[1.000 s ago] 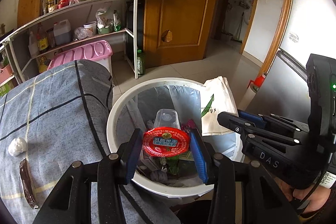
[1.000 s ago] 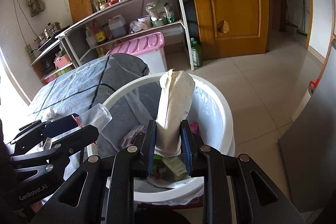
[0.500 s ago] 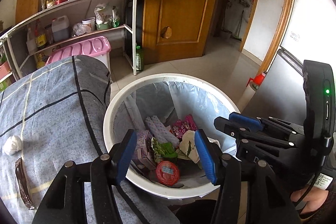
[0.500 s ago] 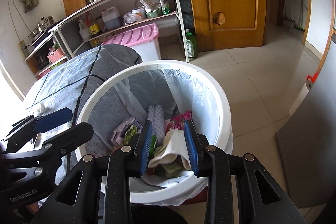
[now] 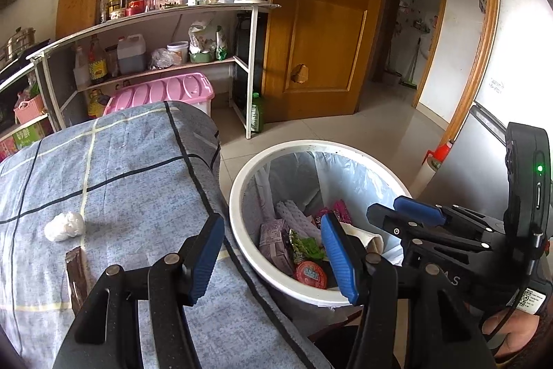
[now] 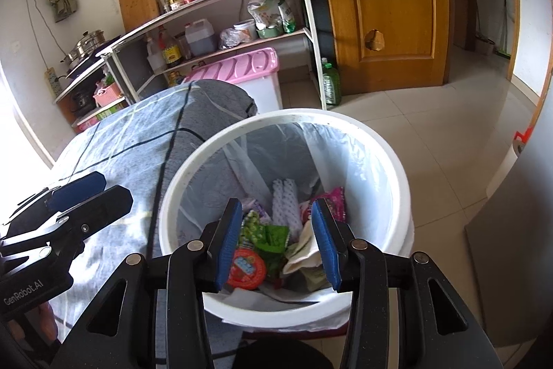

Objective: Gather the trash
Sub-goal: 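Open both tools over the bin to drop the lid and paper bag, then move both open tools back over the table toward the brown wrapper, then grasp the brown snack wrapper with the left tool, then grasp the white plastic bag bundle with the right tool while the left tool holds the wrapper, then carry the brown wrapper and white plastic bag over the bin with both tools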

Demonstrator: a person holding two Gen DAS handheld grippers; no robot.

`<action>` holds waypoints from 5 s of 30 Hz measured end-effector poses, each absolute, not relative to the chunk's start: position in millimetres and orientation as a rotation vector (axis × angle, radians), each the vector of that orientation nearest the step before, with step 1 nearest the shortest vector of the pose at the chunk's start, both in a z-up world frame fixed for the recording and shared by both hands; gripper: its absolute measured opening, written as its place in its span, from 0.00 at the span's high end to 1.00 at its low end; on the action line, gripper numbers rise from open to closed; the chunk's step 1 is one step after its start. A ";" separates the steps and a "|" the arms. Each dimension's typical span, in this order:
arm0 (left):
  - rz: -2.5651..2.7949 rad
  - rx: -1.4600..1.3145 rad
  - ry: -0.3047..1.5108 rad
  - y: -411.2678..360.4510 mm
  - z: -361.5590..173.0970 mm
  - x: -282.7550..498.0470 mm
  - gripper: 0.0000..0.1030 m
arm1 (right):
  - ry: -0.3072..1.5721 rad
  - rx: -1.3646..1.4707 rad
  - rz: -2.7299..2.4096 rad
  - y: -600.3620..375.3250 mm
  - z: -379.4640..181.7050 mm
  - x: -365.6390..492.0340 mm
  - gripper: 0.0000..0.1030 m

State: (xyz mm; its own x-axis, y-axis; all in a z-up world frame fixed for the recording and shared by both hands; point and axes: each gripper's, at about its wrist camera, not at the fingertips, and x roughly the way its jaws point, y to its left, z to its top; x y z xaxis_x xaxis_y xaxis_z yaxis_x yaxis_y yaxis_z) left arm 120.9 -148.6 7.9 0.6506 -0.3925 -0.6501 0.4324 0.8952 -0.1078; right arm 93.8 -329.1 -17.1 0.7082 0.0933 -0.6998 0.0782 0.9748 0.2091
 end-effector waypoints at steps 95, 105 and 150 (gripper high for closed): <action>0.027 -0.216 0.877 137.8 -58.6 158.9 0.80 | 0.863 -0.152 0.672 -24.2 -58.1 227.6 0.47; 0.023 -0.218 0.876 138.2 -58.9 159.5 0.80 | 0.878 -0.230 0.645 -10.2 -63.2 223.6 0.47; -0.251 -0.009 0.681 -20.6 26.7 105.0 0.80 | 0.680 0.122 0.370 -178.6 21.2 114.8 0.71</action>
State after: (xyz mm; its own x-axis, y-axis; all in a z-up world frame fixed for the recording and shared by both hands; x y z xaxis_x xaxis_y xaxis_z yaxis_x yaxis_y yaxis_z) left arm 105.0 -20.6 26.7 0.7479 -0.2324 -0.6218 0.2268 0.9698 -0.0897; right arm 114.8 -178.6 21.2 0.7153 0.3730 -0.5910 -0.2943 0.9278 0.2294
